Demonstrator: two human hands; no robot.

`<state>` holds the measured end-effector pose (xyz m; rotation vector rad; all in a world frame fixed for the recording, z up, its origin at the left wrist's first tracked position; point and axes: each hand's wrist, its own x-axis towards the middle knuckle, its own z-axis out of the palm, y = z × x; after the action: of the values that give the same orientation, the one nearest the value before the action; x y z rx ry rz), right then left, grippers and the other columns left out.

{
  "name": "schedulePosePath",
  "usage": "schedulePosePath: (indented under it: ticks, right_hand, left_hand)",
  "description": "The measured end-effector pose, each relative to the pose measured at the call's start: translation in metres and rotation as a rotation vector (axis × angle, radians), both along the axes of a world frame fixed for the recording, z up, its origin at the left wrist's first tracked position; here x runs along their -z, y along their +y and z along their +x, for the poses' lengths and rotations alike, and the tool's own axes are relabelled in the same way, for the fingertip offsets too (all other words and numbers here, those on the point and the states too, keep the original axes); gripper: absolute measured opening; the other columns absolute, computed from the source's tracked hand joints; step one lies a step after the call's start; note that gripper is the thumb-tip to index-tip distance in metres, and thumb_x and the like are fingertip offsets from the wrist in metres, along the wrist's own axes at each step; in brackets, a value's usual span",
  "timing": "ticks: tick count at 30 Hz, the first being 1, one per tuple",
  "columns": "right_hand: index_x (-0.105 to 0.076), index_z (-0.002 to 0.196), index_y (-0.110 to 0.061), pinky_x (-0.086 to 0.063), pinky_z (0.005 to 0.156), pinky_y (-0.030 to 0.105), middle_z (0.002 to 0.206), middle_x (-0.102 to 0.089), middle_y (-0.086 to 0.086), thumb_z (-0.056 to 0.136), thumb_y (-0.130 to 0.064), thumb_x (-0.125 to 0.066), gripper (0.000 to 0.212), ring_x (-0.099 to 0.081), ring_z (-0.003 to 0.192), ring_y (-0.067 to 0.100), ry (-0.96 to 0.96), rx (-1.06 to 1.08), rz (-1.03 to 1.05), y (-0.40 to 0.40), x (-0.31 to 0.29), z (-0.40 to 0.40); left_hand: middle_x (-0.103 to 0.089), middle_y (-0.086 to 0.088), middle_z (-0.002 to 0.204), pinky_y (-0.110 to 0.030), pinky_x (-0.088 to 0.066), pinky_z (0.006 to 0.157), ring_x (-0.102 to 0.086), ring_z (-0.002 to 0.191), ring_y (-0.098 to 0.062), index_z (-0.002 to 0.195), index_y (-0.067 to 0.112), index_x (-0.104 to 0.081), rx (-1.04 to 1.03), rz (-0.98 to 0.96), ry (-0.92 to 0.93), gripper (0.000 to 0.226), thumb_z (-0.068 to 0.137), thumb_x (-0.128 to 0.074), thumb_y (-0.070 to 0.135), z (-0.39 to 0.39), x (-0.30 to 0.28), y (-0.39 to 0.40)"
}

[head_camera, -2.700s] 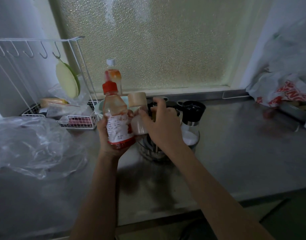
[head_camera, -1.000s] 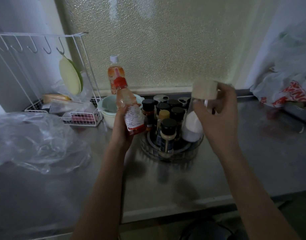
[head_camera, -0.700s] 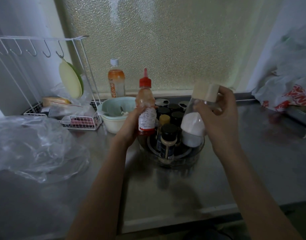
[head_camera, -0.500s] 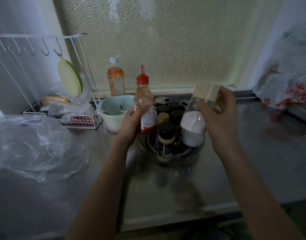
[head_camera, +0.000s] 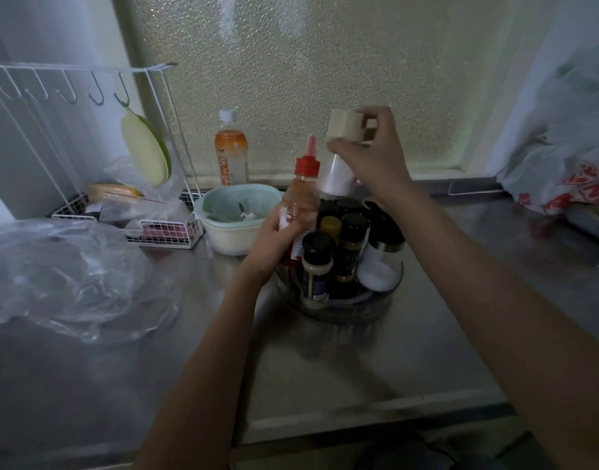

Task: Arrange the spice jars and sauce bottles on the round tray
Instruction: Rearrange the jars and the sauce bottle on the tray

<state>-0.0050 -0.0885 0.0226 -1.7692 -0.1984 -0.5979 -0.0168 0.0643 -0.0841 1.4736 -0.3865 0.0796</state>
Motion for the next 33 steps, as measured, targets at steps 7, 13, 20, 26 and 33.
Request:
schedulePosePath:
  ticks: [7,13,20,26,33]
  right_hand:
    - [-0.035,0.103,-0.018,-0.051,0.062,0.027,0.089,-0.049,-0.007,0.068,-0.017,-0.076,0.054,-0.056,0.080,0.010,0.069,-0.016,-0.144,0.014,0.003,0.032]
    - [-0.036,0.107,-0.018,-0.055,0.068,0.030,0.089,-0.046,-0.011,0.072,-0.024,-0.075,0.053,-0.054,0.081,0.005,0.119,-0.105,-0.280,0.024,0.001,0.033]
    - [-0.048,0.122,-0.025,-0.059,0.079,0.044,0.096,-0.049,-0.015,0.074,-0.022,-0.074,0.055,-0.060,0.099,0.016,0.153,-0.273,-0.292,0.038,-0.005,0.019]
    - [-0.052,0.117,-0.027,-0.061,0.065,0.036,0.102,-0.052,-0.008,0.075,-0.024,-0.072,0.047,-0.063,0.097,0.017,0.174,-0.280,-0.324,0.035,-0.008,0.003]
    - [-0.051,0.116,-0.022,-0.060,0.056,0.028,0.090,-0.051,-0.013,0.076,-0.026,-0.073,0.046,-0.061,0.083,0.007,0.169,-0.275,-0.257,0.034,-0.004,-0.017]
  left_hand:
    - [-0.069,0.001,0.090,-0.023,-0.054,0.073,-0.068,0.084,-0.011,0.098,0.023,-0.061,-0.045,-0.074,-0.031,0.020,0.080,-0.066,0.029,-0.014,0.006,0.007]
    - [-0.066,-0.005,0.090,-0.026,-0.054,0.069,-0.067,0.079,-0.013,0.103,0.017,-0.057,-0.073,-0.132,-0.012,0.030,0.078,-0.067,0.030,-0.023,0.011,0.019]
    - [-0.067,-0.005,0.100,-0.033,-0.056,0.078,-0.067,0.092,-0.021,0.107,0.020,-0.057,-0.204,-0.259,0.012,0.029,0.081,-0.062,0.032,-0.022,0.009,0.018]
    - [-0.063,-0.009,0.081,-0.034,-0.054,0.065,-0.063,0.068,-0.021,0.106,0.007,-0.054,-0.242,-0.389,0.063,0.042,0.078,-0.062,0.037,-0.023,0.008,0.023]
    - [-0.067,-0.005,0.085,-0.040,-0.052,0.076,-0.064,0.078,-0.023,0.096,0.014,-0.062,-0.306,-0.454,0.078,0.042,0.069,-0.061,0.046,-0.029,0.007,0.026]
